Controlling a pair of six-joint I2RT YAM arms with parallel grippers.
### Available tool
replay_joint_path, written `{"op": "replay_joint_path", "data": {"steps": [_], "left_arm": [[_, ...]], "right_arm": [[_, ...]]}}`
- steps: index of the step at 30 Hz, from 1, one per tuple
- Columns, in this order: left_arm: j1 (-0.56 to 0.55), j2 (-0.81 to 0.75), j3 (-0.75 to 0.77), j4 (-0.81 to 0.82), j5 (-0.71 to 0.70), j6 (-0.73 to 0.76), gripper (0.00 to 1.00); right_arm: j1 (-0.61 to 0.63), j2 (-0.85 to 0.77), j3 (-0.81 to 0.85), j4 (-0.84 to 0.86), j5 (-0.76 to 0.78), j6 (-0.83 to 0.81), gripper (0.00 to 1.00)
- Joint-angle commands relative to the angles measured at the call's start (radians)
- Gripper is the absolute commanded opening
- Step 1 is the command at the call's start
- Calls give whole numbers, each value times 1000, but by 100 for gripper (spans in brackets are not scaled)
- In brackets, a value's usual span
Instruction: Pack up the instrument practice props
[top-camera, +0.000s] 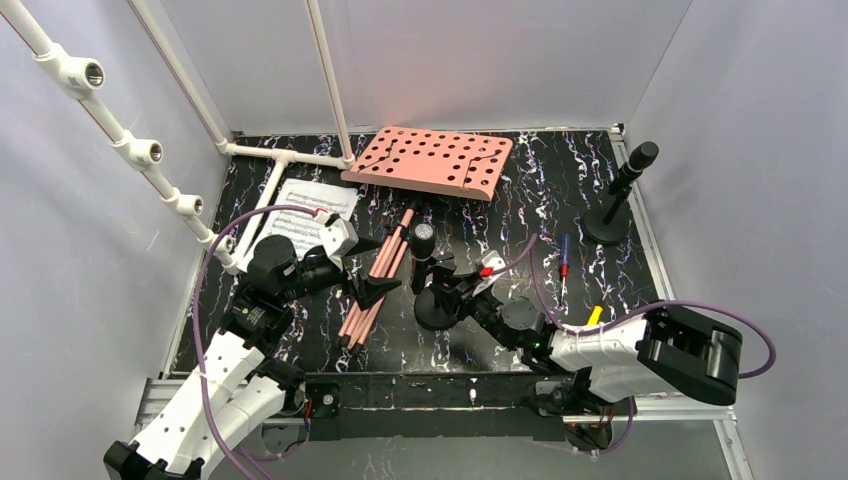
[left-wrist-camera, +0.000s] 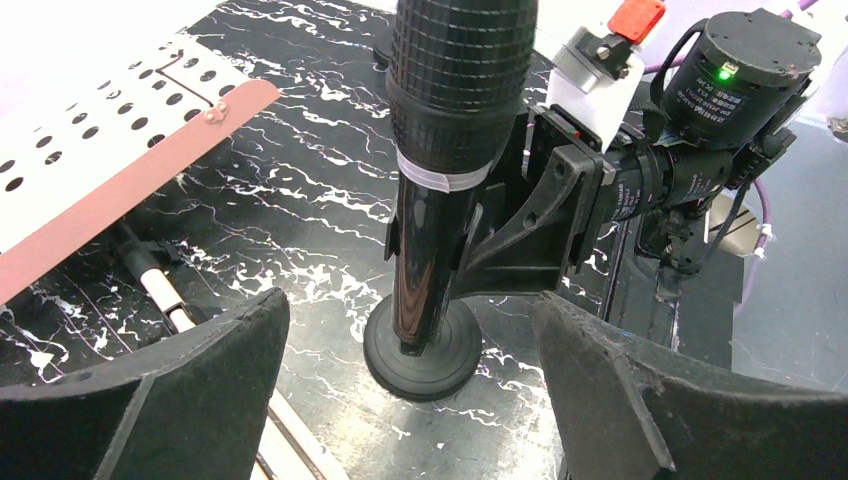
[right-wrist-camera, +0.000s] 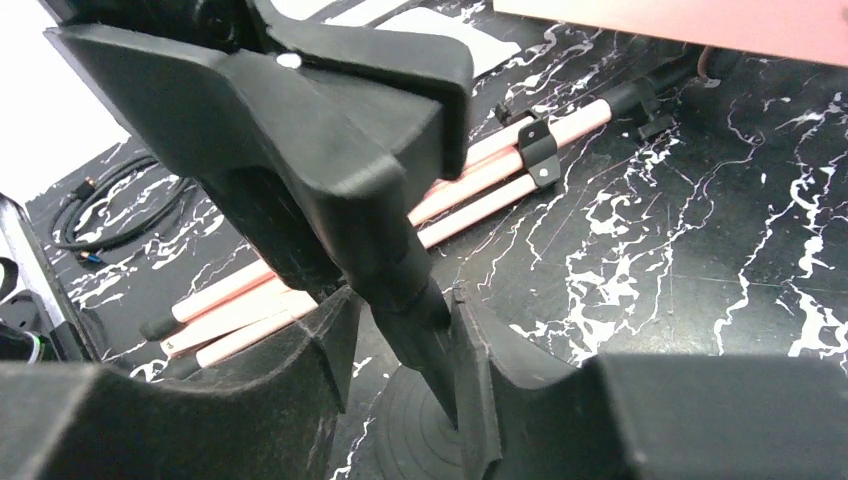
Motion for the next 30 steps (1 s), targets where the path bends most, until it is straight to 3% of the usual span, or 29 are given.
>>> {"op": "replay_joint_path", "data": {"steps": [1, 7, 13, 15, 20, 26, 30], "left_arm": [[-5, -5, -9, 19, 13, 12, 89], [-5, -16, -9, 15, 3, 14, 89], [-7, -24, -7, 15, 10, 11, 89], [-7, -27, -8, 16, 12, 11, 89], [-8, -30, -6, 14, 12, 6, 89], [-10, -32, -6, 12, 12, 5, 89], [-11, -34, -4, 11, 13, 6, 89]], "right_arm": [[10, -72, 105, -234, 38, 80, 51], [10, -249, 86, -427, 55, 23, 77], [10, -513, 158, -801, -86, -303, 96], [10, -593, 190, -894, -138, -423, 97], [10, -668, 301, -1023, -100, -578, 99], [9, -515, 492, -1201, -82, -686, 99], [-23, -457, 586, -1326, -210, -777, 99]]}}
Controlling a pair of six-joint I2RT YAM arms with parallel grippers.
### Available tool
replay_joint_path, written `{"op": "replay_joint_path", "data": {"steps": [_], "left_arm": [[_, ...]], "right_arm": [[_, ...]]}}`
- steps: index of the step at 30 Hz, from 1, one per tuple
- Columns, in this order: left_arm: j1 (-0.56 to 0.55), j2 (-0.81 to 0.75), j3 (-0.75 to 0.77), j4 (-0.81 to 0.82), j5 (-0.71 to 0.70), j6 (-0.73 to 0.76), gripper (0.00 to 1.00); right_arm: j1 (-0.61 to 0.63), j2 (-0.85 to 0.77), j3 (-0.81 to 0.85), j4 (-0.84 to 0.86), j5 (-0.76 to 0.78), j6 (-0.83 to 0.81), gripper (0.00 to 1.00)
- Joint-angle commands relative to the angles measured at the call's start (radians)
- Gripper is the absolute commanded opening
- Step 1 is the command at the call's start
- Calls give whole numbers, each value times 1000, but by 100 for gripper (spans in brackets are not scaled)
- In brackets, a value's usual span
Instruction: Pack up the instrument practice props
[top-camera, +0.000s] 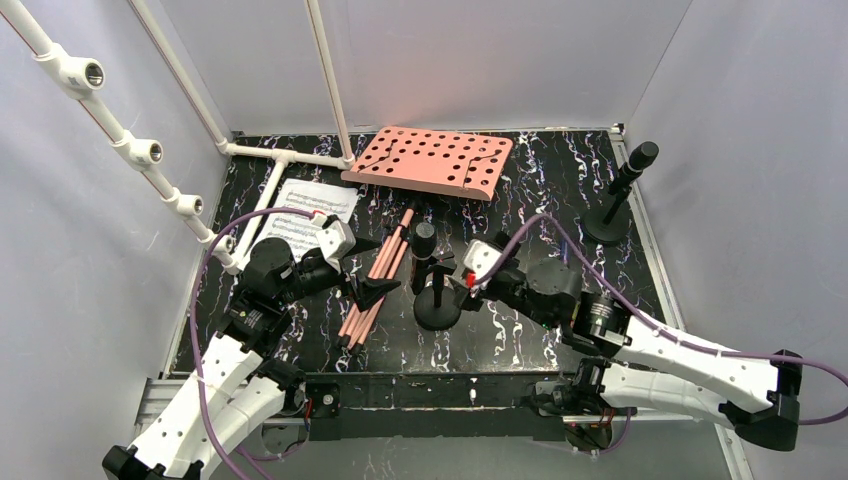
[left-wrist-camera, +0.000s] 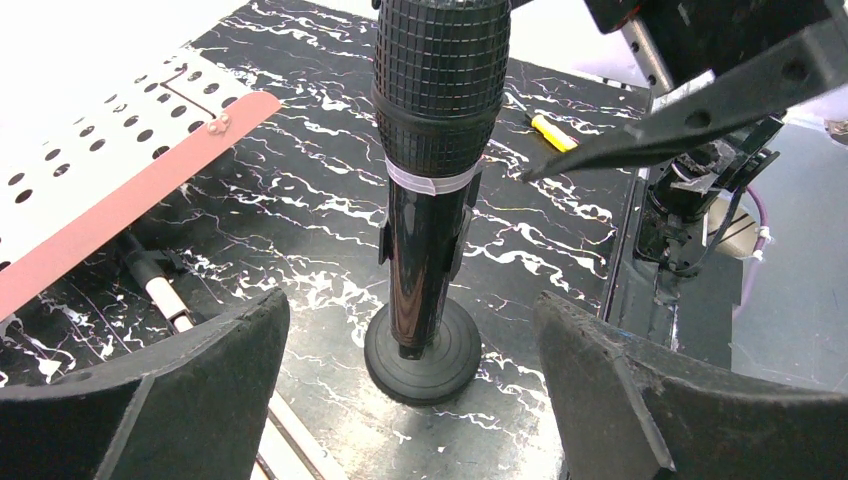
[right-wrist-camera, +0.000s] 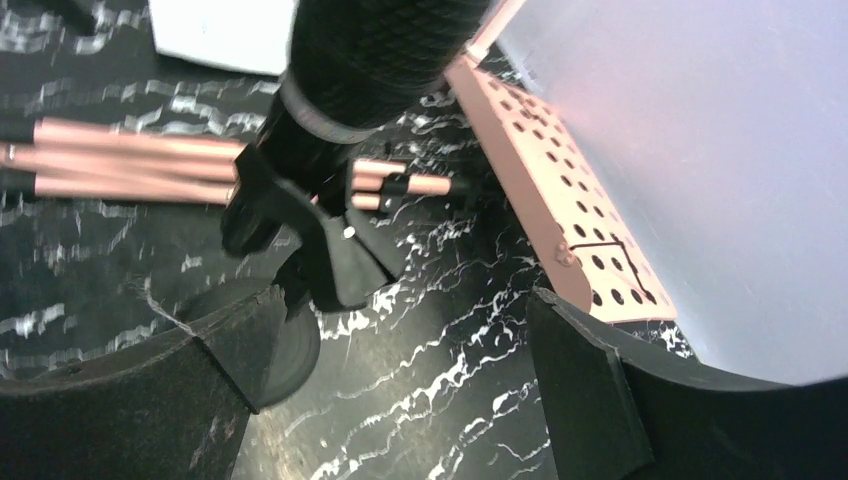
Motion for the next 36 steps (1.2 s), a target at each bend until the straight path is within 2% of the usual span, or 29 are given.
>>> {"op": "replay_joint_path", "data": {"steps": [1, 4, 8, 11, 19, 28, 36], "left_arm": [[-8, -13, -3, 10, 14, 4, 89], [-9, -17, -1, 10, 15, 6, 89], [-9, -27, -1, 8, 14, 9, 89], [-9, -33, -2, 8, 14, 12, 89], [-10, -42, 0, 7, 21, 14, 89], [-10, -20, 2, 24, 39, -21, 89], [-16, 79, 64, 31, 4, -106, 87]], "right_arm": [[-46, 46, 115, -209, -165, -147, 99], [-160, 80, 175, -283, -340, -171, 99], [-412, 202, 296, -383, -641, -189, 99], [-500, 297, 385, -487, -797, -249, 99], [-505, 354, 446, -589, -931, -348, 99], [-503, 431, 457, -527, -1045, -320, 99], [-500, 503, 454, -453, -1076, -284, 97]]}}
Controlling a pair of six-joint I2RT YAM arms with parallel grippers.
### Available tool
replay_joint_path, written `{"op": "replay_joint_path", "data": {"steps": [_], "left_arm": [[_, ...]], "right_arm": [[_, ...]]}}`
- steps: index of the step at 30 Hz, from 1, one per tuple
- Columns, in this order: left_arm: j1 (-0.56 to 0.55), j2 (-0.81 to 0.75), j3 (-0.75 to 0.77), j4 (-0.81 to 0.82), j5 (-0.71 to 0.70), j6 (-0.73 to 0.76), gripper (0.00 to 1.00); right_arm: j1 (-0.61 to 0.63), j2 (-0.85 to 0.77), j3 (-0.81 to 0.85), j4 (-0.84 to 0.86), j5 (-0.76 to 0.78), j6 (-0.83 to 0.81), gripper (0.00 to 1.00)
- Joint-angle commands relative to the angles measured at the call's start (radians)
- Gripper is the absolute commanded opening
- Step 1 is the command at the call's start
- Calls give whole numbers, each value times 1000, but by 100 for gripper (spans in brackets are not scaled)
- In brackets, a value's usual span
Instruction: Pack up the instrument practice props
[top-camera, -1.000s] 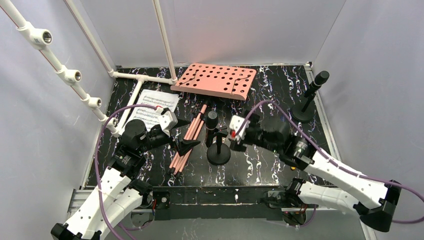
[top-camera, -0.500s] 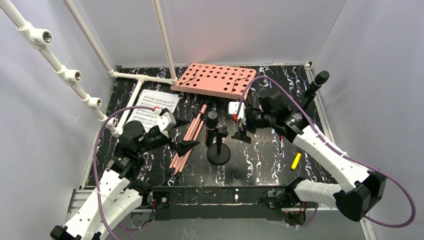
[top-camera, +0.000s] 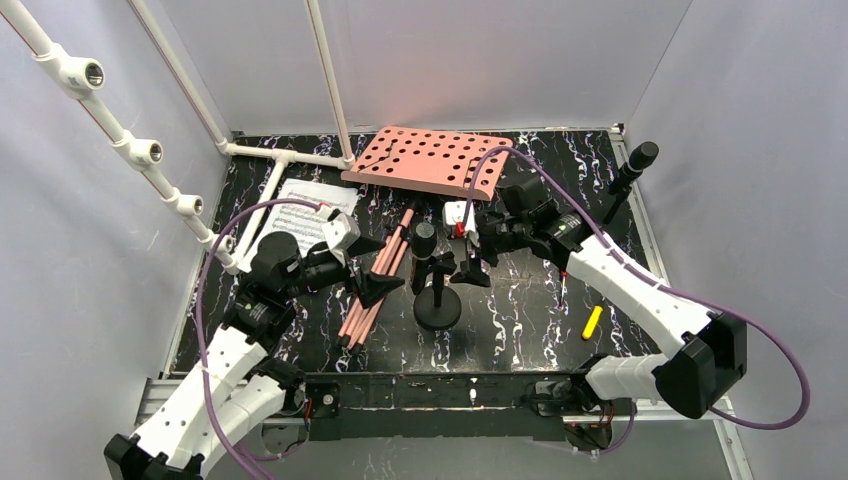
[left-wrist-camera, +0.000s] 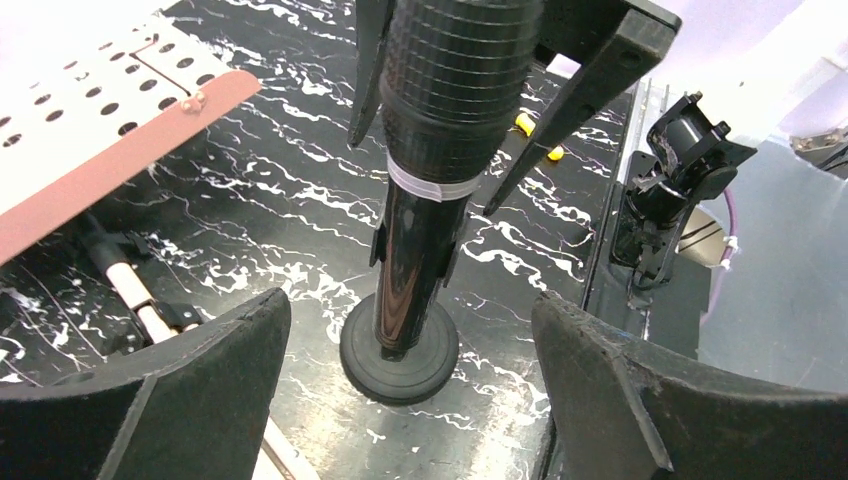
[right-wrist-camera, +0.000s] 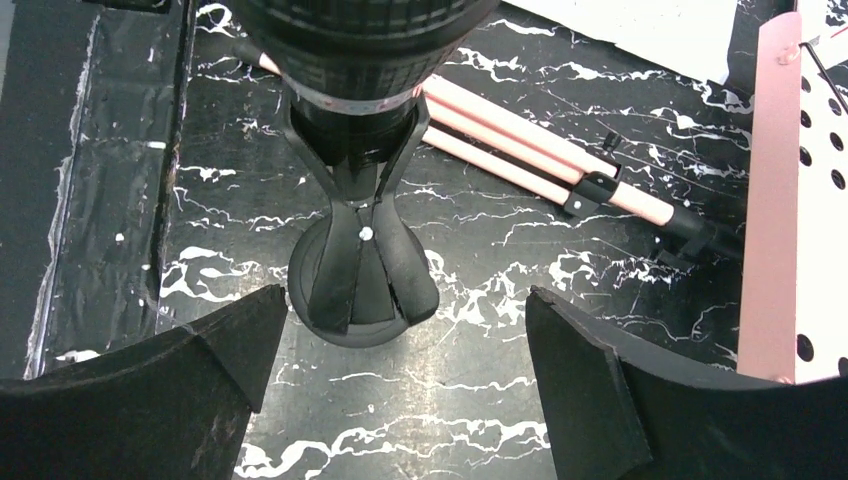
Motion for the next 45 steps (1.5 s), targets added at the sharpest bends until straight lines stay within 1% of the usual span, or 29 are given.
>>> {"op": "replay_joint_path", "data": {"steps": [1, 8, 13, 16, 22, 27, 34, 41, 45], "left_arm": [[-13, 58, 70, 24, -2, -56, 87], [-93, 144, 131, 25, -52, -28, 86], [-119, 212, 156, 35, -73, -3, 86], [-131, 239, 167, 49, -68, 6, 86], [-144, 276, 154, 143, -20, 12, 86], [-149, 313, 154, 174, 10, 22, 84], [-157, 339, 148, 203, 21, 51, 76], [-158, 341, 148, 205, 28, 56, 64], [-160, 345, 154, 205, 31, 54, 58]], "right_arm": [[4, 21, 37, 79, -64, 29, 97], [10, 74, 55, 41, -80, 1, 93], [12, 104, 72, 10, -81, -18, 91], [12, 123, 85, 3, -80, -24, 89], [12, 158, 103, -33, -73, -44, 85], [12, 160, 104, -43, -77, -56, 82], [13, 177, 123, -60, -85, -61, 77], [12, 189, 143, -74, -97, -62, 69], [13, 184, 147, -83, -98, -60, 63]]}}
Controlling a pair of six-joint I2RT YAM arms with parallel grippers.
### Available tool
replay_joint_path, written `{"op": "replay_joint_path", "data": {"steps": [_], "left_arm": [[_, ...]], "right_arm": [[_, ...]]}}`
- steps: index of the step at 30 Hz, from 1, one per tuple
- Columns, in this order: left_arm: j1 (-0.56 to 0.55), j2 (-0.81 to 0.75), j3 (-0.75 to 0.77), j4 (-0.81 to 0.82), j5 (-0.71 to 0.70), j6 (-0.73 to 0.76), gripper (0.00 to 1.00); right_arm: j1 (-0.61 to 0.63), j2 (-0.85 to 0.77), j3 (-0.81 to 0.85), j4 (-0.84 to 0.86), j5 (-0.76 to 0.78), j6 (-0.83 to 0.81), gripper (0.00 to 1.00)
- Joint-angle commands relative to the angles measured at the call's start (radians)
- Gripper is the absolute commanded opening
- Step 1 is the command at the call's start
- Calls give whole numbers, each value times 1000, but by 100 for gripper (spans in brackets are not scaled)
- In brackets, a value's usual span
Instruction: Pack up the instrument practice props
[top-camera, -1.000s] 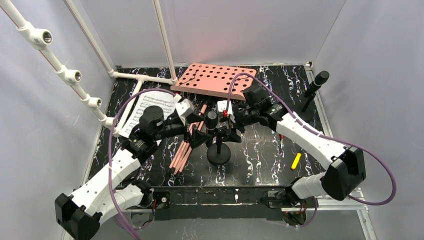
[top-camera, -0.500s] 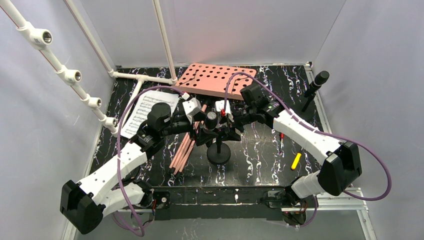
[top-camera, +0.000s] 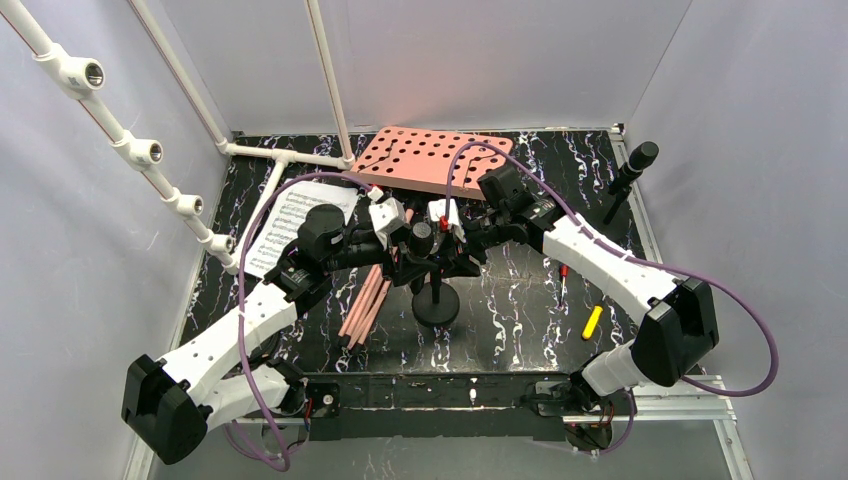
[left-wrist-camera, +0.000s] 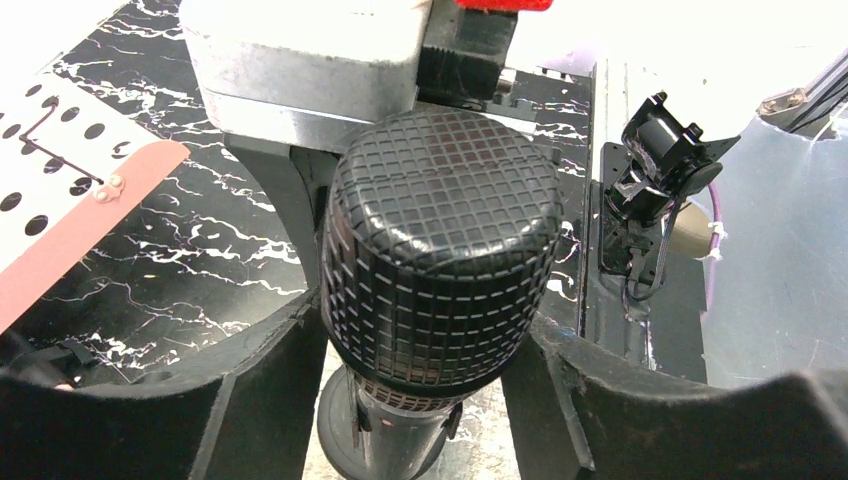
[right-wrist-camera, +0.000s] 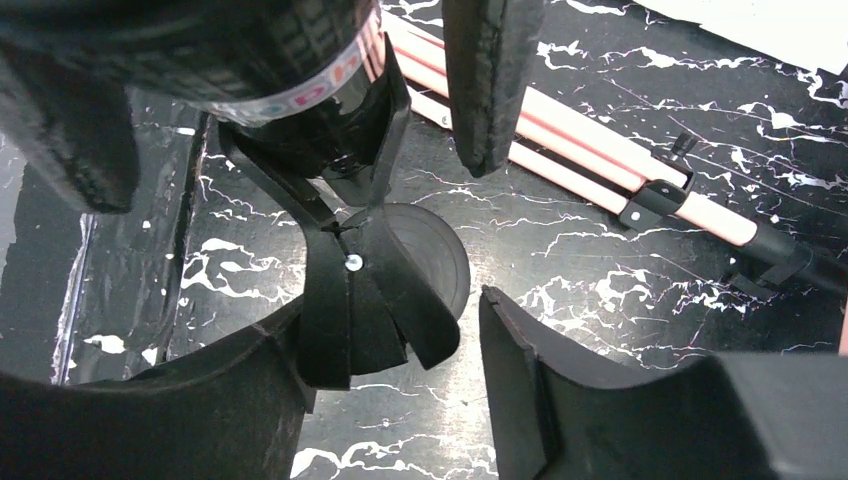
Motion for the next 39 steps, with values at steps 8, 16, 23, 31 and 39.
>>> {"op": "replay_joint_path", "data": {"steps": [8, 16, 23, 31, 39], "left_arm": [[-5, 3, 30, 18, 19, -2, 42], [-5, 7, 33, 19, 23, -10, 25], [-5, 0, 39, 22, 42, -10, 16], [-5, -20, 57, 22, 51, -52, 5], [-4, -69, 57, 22, 19, -48, 0]], "right_arm": [[13, -49, 30, -21, -13, -8, 49], [27, -93, -15, -5, 5, 16, 24], [28, -109, -56, 24, 34, 63, 1], [28, -106, -79, -4, 94, 96, 1], [25, -127, -125, -5, 151, 113, 1]]}}
